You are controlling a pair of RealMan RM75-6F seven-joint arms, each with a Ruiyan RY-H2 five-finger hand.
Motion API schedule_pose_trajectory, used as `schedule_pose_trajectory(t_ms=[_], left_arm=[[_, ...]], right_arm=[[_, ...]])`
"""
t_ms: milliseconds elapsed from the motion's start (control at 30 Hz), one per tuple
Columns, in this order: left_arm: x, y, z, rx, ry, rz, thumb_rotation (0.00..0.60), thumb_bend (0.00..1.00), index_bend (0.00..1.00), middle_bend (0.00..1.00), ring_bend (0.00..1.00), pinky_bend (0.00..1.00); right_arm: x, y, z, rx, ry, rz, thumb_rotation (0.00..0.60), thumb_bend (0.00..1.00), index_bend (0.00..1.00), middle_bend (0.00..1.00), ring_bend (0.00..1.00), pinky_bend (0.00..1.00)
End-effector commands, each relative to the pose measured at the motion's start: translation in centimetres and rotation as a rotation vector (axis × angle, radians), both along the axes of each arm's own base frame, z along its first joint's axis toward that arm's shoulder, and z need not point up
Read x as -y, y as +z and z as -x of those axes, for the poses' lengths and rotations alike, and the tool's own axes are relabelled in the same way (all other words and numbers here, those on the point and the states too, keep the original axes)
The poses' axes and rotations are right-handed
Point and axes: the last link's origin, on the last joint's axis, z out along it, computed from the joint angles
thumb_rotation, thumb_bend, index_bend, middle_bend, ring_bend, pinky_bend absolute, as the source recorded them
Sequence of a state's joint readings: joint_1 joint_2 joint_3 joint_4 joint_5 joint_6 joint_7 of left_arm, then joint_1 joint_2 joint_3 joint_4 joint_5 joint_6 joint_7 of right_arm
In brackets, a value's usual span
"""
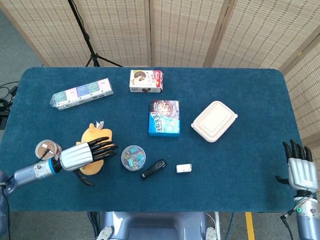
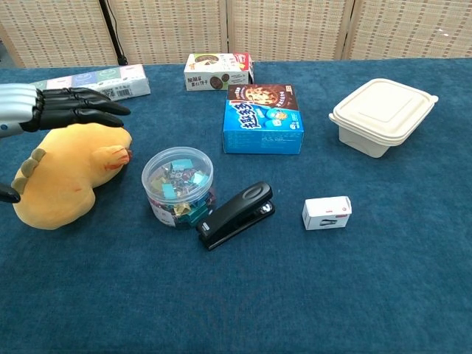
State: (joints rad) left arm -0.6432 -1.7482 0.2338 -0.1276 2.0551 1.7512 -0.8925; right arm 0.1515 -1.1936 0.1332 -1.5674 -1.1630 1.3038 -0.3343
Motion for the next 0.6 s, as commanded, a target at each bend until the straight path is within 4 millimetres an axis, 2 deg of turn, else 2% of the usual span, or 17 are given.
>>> schedule_pose_trajectory(t_ms=[33, 300, 600], left_arm=[[-0.3, -1.0, 0.3, -0.041, 0.024, 0.015, 0.046, 0.00, 0.00, 0.00, 0.00, 0.00], [-0.6, -1.8, 0.9, -0.091, 0.062, -0.002, 0.047, 0.00, 0.00, 0.00, 0.00, 0.00], [-1.4, -4.3, 0.6, -0.154, 0.081, -0.017, 0.048, 0.00, 0.00, 0.00, 0.00, 0.00]], right_arm=[[0.0, 0.2, 0.2, 0.001, -0.008, 0.007, 0.600, 0.00, 0.03, 0.00, 0.00, 0.00], [-0.4, 0.8, 0.6, -0.001, -0.022, 0.025, 0.600, 0.00, 0.03, 0.00, 0.00, 0.00], [-0.4, 0.5, 0.2, 0.005, -0.005, 0.015, 0.600, 0.00, 0.03, 0.00, 0.00, 0.00]])
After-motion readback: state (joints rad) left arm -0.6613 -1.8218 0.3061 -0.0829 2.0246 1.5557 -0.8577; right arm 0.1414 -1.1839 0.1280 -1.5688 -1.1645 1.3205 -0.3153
